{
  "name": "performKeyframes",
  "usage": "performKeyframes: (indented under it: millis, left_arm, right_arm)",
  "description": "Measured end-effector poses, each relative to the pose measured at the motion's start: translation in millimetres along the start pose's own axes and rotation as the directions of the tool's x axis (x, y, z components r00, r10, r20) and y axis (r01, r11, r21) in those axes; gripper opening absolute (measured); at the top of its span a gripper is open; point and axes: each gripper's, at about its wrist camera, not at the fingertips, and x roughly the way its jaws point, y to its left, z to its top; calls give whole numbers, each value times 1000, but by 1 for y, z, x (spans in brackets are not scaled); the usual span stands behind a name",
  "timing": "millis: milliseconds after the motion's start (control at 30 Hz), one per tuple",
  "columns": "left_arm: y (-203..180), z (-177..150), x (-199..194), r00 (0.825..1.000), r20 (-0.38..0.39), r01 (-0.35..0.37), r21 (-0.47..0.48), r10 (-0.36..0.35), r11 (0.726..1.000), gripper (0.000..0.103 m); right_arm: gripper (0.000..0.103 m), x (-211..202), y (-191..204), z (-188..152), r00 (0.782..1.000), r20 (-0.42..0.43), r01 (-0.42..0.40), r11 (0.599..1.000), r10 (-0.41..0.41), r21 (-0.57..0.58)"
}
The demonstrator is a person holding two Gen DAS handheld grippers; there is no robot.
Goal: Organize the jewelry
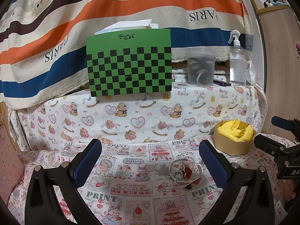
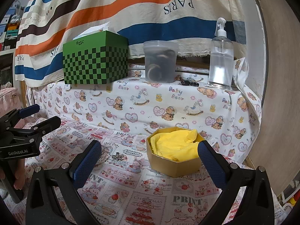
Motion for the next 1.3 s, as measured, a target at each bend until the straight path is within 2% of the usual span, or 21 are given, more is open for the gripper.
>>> performKeyframes:
  millis: [1100, 1300]
  left_arm:
    - [0, 0, 0, 1000, -2, 0, 2, 0, 1000, 103]
    - [-1, 0, 0, 1000, -2, 0, 2, 0, 1000, 103]
  right_arm:
    - [103, 0, 1, 0, 1000, 1, -1, 1000, 1, 2]
    - [103, -8, -5, -2, 999, 38, 21, 1000, -22, 20]
